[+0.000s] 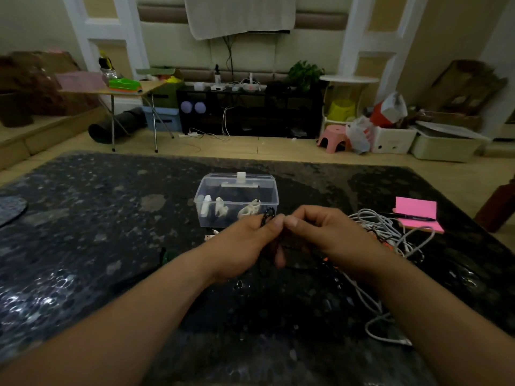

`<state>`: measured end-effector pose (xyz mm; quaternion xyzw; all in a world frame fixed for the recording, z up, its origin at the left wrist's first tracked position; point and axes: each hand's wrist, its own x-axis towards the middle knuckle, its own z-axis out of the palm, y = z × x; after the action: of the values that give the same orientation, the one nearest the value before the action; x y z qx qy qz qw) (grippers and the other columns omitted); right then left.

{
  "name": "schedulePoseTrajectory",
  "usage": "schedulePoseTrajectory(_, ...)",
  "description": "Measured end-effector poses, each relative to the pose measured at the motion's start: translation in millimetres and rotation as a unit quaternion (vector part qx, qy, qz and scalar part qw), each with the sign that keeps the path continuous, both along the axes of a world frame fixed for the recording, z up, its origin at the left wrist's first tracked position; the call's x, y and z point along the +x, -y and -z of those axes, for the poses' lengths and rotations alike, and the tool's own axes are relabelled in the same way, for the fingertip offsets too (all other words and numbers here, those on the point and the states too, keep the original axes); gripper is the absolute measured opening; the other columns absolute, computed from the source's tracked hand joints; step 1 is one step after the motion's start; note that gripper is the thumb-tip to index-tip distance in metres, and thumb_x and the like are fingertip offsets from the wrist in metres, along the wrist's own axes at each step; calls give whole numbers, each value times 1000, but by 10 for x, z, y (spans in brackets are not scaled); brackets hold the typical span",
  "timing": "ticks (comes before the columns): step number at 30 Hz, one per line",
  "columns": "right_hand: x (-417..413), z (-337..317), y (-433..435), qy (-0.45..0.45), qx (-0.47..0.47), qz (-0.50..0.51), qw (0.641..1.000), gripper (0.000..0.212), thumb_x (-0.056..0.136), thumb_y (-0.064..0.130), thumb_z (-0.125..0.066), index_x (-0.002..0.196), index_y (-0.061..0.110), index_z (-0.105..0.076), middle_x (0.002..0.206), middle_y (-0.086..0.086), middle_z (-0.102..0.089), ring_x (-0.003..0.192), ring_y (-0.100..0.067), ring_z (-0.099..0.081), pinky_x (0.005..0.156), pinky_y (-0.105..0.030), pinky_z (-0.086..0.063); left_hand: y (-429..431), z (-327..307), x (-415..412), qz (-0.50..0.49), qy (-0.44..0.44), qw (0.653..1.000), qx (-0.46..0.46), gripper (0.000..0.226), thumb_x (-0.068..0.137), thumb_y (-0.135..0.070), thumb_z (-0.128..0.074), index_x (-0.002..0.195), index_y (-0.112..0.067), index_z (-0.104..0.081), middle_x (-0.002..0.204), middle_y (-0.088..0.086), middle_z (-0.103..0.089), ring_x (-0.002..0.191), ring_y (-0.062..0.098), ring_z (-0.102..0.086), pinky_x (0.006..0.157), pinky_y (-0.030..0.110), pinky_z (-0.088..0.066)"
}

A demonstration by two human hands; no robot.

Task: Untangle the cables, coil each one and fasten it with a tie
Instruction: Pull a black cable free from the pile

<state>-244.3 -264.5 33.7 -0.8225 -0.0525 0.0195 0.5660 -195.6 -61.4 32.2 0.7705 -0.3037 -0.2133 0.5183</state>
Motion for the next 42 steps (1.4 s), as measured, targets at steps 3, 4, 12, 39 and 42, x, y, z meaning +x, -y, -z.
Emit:
schedulePoseTrajectory(3,51,15,14,-7,51,26,998,27,101,40,-66,91,15,-72,71,-4,-58,64,-15,-50,62,-29,-43,43,46,38,-29,-103,989,-104,37,109,-41,-49,83,-15,-53,63,8,-45,56,17,-52,55,28,-48)
schedulePoseTrajectory(4,63,6,32,-12,69,33,997,22,100,36,-67,89,17,-72,71,-1,-56,63,-12,-51,61,-26,-45,46,33,62,-52,-125,981,-136,32,108,-38,-54,84,-16,-51,61,1,-39,52,14,-44,48,26,-43)
schedulePoseTrajectory(12,81,28,20,-46,118,95,987,30,106,33,-60,97,11,-77,70,-4,-63,67,-18,-64,75,-36,-56,53,23,151,-171,-201,907,-329,28,100,-36,-66,84,-17,-54,61,-3,-33,50,9,-30,42,20,-24)
schedulePoseTrajectory(39,39,36,118,-60,39,2,997,7,101,7,-65,108,6,-67,82,-9,-68,73,-18,-65,70,-27,-56,-35,114,148,18,79,988,131,21,93,-44,-78,106,-29,-72,95,-4,-76,86,10,-71,83,32,-57)
schedulePoseTrajectory(42,59,40,38,-64,113,-2,991,11,101,-1,-58,108,5,-65,81,-10,-65,71,-17,-64,67,-26,-56,29,226,144,35,116,984,129,15,100,-43,-69,100,-28,-71,84,2,-71,74,18,-63,74,43,-53)
